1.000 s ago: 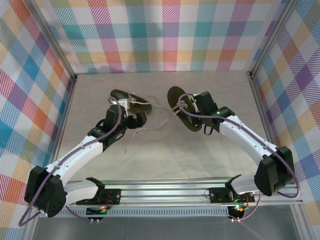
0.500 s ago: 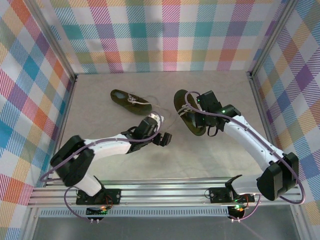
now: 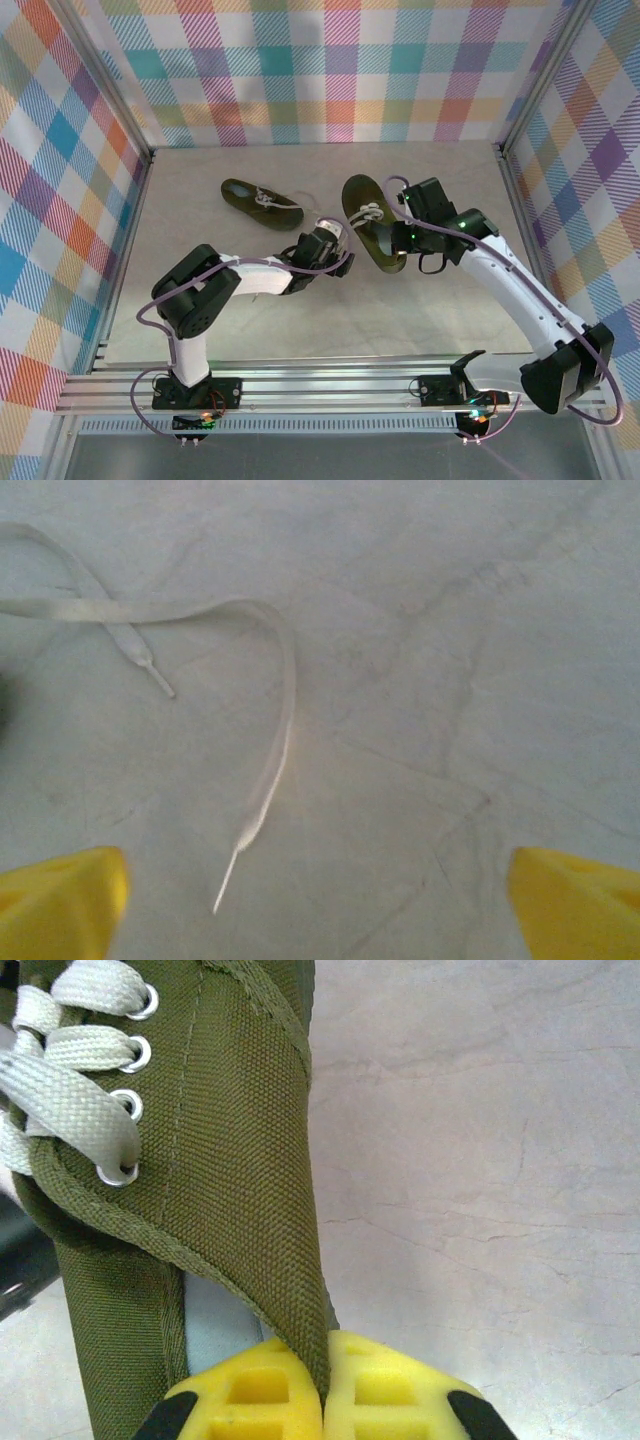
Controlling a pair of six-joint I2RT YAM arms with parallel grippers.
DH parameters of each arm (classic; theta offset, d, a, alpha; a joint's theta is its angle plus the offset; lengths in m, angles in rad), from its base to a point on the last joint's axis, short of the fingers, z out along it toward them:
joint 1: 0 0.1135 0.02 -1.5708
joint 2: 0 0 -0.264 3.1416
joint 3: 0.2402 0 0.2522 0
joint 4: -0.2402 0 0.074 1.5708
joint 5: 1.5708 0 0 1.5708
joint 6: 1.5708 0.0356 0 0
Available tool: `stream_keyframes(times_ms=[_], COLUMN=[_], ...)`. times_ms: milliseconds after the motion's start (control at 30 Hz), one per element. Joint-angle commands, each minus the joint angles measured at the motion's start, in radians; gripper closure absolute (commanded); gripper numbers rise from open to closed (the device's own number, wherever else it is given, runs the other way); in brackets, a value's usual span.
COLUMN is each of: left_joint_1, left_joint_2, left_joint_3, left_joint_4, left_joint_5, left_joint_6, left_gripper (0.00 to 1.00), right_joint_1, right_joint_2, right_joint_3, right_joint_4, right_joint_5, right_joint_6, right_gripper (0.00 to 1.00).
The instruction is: Tie the shoes
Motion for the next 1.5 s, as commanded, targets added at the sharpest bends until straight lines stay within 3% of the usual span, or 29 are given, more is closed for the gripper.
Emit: stream_keyframes(times_ms=[0,100,200,300,467,600,867,1000,1133,1233,1333,1400,1467], left_joint_1=[-0.006,-0.003,0.007,0.016,0.048,0.065,0.064,0.063,0.064,0.064,0.064,0.064,0.064], left_joint_2=[0.028,-0.020,-0.136,-0.260,-0.385,-0.382,-0.333,-0.321,-0.306,-0.311,-0.319,-0.321,-0.325], left_joint_3=[0.031,0.006,-0.038,-0.070,-0.066,-0.043,-0.060,-0.066,-0.047,-0.040,-0.038,-0.031,-0.026], left_joint_4=[0.019,-0.028,-0.123,-0.233,-0.366,-0.428,-0.403,-0.378,-0.369,-0.357,-0.337,-0.338,-0.337], left_joint_5=[-0.132,-0.244,-0.356,-0.423,-0.371,-0.281,-0.143,-0.108,-0.059,-0.036,-0.001,0.004,0.005], left_joint_6=[-0.009,-0.034,-0.081,-0.103,-0.098,-0.110,-0.142,-0.160,-0.167,-0.167,-0.155,-0.153,-0.152], left_gripper=[0.36,0.75,1.00,1.00,1.00,1.00,1.00,1.00,1.00,1.00,1.00,1.00,1.00], right_joint_1=[-0.005,-0.006,-0.005,-0.001,0.054,0.125,0.200,0.226,0.227,0.227,0.227,0.225,0.193], right_joint_2=[-0.046,-0.046,-0.030,-0.022,-0.082,-0.088,-0.017,0.005,-0.089,-0.187,-0.206,-0.147,-0.079], right_joint_3=[0.050,0.044,0.033,-0.033,-0.280,-0.407,-0.543,-0.557,-0.541,-0.541,-0.538,-0.518,-0.423], right_joint_4=[-0.006,-0.058,-0.111,-0.081,0.213,0.359,0.477,0.475,0.409,0.452,0.574,0.633,0.543], right_joint_5=[-0.005,0.071,0.114,0.053,-0.063,-0.021,0.008,0.013,0.122,0.173,0.155,0.145,0.099], right_joint_6=[0.037,0.059,0.096,0.171,0.405,0.556,0.615,0.579,0.477,0.317,0.123,-0.023,-0.064], right_gripper=[1.00,1.00,1.00,1.00,1.00,1.00,0.99,0.72,0.49,0.41,0.17,0.16,0.17])
